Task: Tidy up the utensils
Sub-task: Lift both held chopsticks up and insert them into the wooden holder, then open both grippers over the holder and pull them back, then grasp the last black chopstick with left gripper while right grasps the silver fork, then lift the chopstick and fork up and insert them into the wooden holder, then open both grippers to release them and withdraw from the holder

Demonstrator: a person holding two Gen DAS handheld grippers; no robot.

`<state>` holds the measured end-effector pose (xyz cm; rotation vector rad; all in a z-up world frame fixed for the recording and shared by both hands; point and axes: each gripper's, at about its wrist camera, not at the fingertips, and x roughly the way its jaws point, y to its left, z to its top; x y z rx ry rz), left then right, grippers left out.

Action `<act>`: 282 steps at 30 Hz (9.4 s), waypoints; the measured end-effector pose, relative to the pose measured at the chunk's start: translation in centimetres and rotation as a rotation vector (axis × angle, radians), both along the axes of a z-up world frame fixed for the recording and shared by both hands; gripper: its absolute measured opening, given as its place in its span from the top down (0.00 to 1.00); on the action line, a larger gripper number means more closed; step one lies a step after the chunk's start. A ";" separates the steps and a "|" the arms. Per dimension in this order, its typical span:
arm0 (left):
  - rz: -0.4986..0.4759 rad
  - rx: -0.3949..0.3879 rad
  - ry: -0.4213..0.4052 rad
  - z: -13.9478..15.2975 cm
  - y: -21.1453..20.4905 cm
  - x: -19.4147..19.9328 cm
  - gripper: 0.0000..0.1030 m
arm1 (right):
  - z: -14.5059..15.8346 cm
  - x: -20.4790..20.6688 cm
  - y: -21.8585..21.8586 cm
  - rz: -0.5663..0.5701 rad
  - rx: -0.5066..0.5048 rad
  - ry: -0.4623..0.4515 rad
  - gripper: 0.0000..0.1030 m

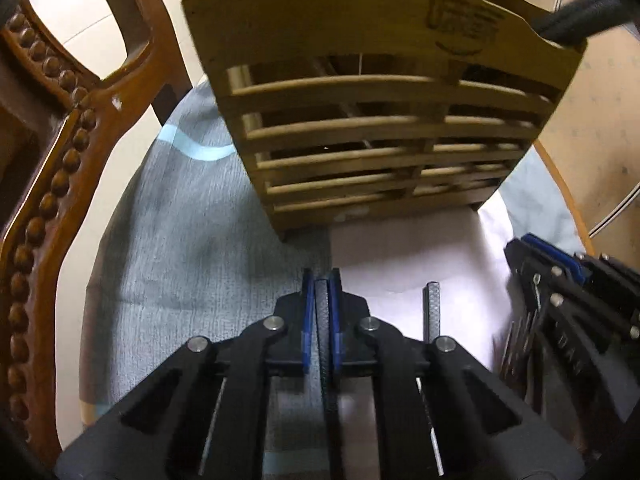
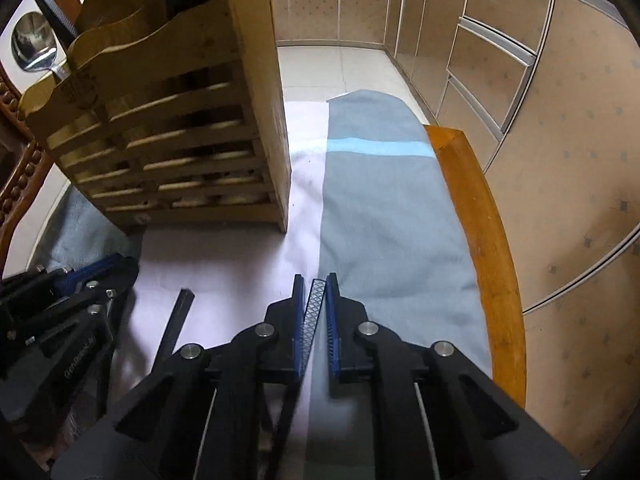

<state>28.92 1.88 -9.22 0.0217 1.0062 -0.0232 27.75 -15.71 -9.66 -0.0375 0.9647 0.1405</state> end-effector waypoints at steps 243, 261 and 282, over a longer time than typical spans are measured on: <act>0.106 -0.188 -0.680 33.8 4.1 -12.5 0.94 | 11.8 -15.7 -11.8 -0.152 0.227 -0.402 0.05; 0.083 -0.208 -0.390 18.6 3.7 -10.6 0.12 | 11.6 -14.7 -10.8 -0.113 0.224 -0.369 0.05; 0.068 0.044 -0.413 17.3 -0.9 -25.3 0.04 | 16.8 -22.5 -5.1 -0.064 0.044 -0.435 0.03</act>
